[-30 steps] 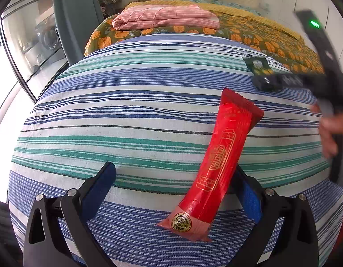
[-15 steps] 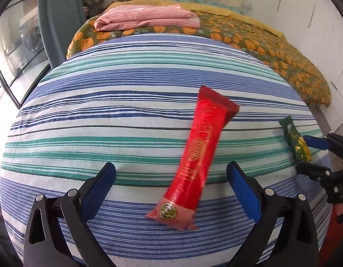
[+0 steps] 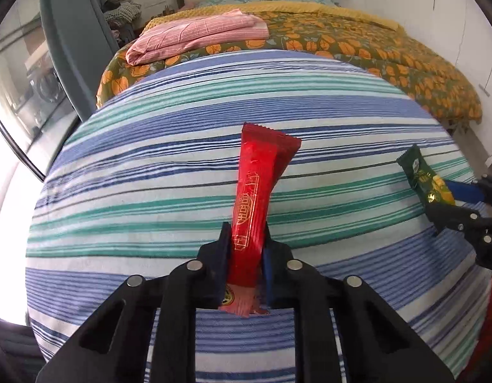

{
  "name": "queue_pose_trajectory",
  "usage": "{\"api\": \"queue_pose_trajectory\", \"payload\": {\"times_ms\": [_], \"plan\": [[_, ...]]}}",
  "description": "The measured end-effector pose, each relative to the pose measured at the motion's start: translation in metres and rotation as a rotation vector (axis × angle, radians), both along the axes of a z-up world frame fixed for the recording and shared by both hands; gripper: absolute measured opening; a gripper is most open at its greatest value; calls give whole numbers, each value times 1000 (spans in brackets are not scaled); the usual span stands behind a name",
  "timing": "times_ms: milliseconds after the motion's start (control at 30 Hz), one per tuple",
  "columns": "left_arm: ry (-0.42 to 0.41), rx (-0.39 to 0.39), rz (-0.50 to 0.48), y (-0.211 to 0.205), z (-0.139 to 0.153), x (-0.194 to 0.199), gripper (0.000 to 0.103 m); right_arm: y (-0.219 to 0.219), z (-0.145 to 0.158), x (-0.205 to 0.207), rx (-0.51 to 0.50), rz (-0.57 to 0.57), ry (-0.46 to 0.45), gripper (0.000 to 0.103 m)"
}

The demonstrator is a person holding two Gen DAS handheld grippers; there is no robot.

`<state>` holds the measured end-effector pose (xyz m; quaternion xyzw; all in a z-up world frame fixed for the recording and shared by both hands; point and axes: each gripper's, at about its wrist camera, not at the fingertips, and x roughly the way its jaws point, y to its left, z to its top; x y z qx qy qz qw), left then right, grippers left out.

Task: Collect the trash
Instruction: 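Regrasp the red wrapper with the left tool while the right tool grasps the green snack bag, then carry red wrapper and green bag to the wastebasket and open both tools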

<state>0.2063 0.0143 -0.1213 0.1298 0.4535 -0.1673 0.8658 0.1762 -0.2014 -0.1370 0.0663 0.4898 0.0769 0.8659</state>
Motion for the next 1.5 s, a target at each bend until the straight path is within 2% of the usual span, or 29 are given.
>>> {"api": "queue_pose_trajectory", "payload": {"times_ms": [200,433,533,667,800,933,1100,1367,1400,1433,1467,1500], "plan": [[24,-114,-34,-15,11,-39,11,-29,13,-37,147,-26,-28,39],[43,-180,-150,-70,20,-99,9,-89,22,-105,275,-116,-58,39],[46,-202,-224,-104,29,-123,9,-133,26,-139,282,-199,-84,39],[62,-241,-333,-159,43,-151,9,-204,20,-178,229,-340,-87,39],[101,-271,-423,-222,45,-174,9,-261,9,-195,223,-450,-83,39],[148,-249,-477,-289,28,-188,9,-303,-6,-195,246,-503,-81,39],[205,-167,-483,-363,-22,-181,9,-349,-43,-181,308,-549,-49,39],[273,-90,-442,-430,-101,-150,11,-398,-101,-160,458,-629,22,41],[273,-86,-438,-434,-107,-146,12,-403,-109,-158,484,-636,34,46],[268,-74,-427,-438,-113,-141,25,-408,-119,-154,512,-637,49,60],[267,-66,-417,-440,-118,-136,46,-412,-127,-153,535,-647,69,67],[262,-65,-409,-441,-119,-134,56,-415,-132,-154,532,-670,75,75]]}}
